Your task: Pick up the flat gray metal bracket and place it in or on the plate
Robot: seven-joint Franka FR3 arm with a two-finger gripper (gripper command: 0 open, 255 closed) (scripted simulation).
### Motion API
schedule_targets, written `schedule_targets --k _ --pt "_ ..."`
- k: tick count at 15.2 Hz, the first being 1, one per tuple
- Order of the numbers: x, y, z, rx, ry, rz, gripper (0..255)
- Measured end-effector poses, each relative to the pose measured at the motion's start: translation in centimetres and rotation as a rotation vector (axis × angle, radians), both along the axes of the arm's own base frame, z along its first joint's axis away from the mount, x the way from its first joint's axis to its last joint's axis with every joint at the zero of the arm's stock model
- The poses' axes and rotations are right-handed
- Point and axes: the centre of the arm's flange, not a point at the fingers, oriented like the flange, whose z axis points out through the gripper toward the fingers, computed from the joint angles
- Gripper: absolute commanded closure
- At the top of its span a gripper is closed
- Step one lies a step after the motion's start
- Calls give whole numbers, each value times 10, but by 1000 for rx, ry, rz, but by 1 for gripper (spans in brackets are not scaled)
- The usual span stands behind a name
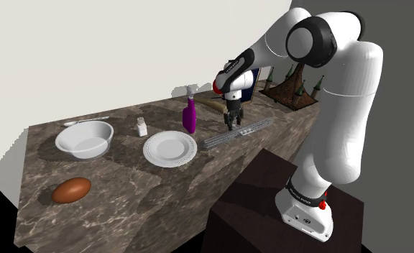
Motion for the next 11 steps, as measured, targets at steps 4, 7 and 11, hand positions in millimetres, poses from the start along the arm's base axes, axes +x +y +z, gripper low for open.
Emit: schedule_targets --k 4,7,11 --pt "2 0 20 0 0 -1 255" --pt "1 -1 35 0 0 0 255" --pt "0 0 58 0 0 -1 255"
